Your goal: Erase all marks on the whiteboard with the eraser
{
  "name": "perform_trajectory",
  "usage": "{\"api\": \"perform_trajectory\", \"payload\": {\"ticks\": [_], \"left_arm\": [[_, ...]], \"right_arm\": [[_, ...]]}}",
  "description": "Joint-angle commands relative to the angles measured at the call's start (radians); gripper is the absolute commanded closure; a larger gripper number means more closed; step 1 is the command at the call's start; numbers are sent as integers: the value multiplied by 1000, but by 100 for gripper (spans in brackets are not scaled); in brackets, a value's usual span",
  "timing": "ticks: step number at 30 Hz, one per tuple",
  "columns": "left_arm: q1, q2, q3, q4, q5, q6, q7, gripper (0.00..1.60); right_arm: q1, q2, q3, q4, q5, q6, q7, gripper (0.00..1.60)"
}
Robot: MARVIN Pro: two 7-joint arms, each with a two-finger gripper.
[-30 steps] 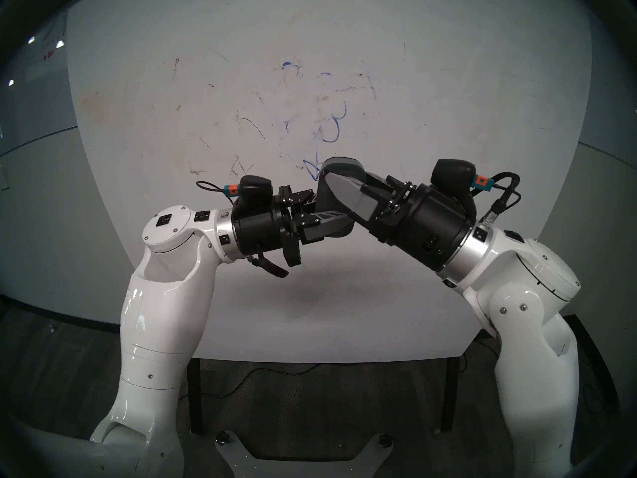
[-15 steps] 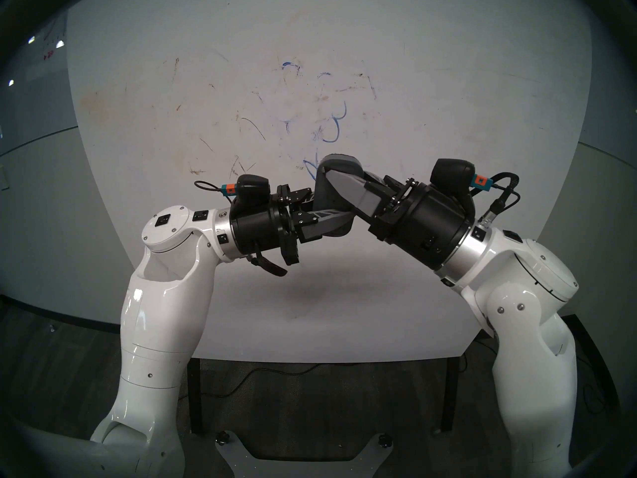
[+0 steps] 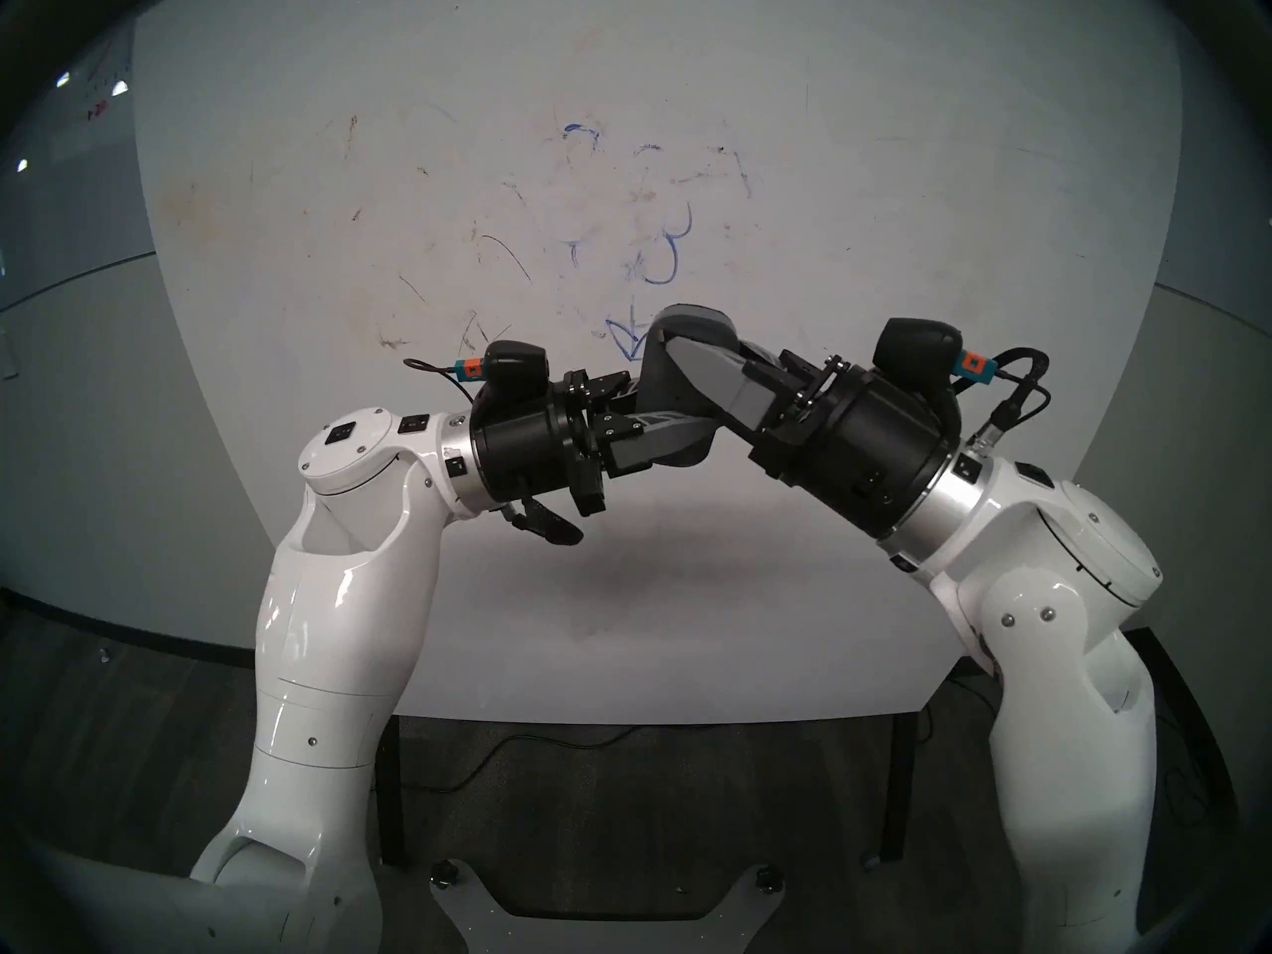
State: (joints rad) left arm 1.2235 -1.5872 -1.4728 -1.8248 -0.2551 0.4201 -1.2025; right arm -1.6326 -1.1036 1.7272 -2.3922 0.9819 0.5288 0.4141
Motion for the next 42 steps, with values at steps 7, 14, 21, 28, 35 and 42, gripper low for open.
{"api": "perform_trajectory", "payload": {"ticks": [7, 14, 21, 28, 35, 42], "left_arm": [[-45, -20, -35, 7, 7, 3, 47, 0], [-10, -20, -26, -50, 48, -84, 60, 0], [51, -13, 2, -156, 156, -217, 97, 0], [101, -14, 24, -204, 223, -316, 132, 0], [138, -22, 25, -221, 292, -373, 191, 0], [170, -33, 38, -240, 338, -410, 284, 0]], "right_arm": [[-7, -5, 14, -31, 11, -10, 20, 160], [-3, -21, 13, -38, -3, -15, -19, 160], [13, -39, 16, -49, -24, -28, -77, 160], [23, -54, 10, -51, -56, -38, -136, 160], [24, -55, -6, -51, -121, -60, -183, 160], [22, -55, -31, -51, -201, -97, -204, 160]]}}
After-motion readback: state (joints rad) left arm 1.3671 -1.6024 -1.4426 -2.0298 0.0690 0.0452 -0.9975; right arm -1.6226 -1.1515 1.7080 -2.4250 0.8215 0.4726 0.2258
